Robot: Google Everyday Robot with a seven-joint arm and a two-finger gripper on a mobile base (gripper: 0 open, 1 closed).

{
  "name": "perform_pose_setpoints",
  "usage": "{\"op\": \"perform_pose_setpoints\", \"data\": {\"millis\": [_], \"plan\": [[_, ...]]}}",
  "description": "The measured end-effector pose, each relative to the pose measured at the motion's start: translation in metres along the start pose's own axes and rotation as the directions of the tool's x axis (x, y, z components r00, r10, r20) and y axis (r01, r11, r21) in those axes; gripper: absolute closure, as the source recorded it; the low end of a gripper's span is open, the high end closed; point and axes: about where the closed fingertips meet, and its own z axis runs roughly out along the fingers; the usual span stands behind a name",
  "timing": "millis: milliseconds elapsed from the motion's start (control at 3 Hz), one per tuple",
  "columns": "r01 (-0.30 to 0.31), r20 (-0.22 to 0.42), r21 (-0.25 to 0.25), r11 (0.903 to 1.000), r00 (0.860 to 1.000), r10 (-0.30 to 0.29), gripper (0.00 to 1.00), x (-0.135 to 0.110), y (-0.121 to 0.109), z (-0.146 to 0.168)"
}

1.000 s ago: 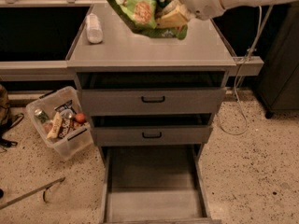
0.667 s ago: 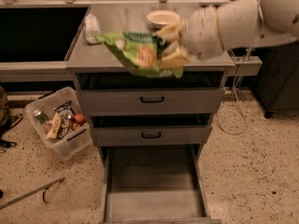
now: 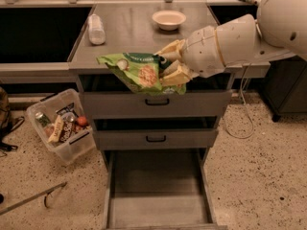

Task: Place green rice chip bag into bottom drawer

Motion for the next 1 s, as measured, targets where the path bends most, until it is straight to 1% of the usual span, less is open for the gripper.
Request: {"op": "perform_pose_setpoints", "data": {"millis": [333, 667, 1000], "plan": [[-0.022, 0.019, -0.039, 0.999, 1.0, 0.023, 1.0, 0.014, 0.028, 0.016], [-0.065, 0.035, -0.058, 0.9962, 0.997, 0.067, 1.0, 0.053, 0.079, 0.039], [-0.133, 0.019, -0.059, 0.9893, 0.991, 0.135, 1.0, 0.113, 0.138, 0.061]]}}
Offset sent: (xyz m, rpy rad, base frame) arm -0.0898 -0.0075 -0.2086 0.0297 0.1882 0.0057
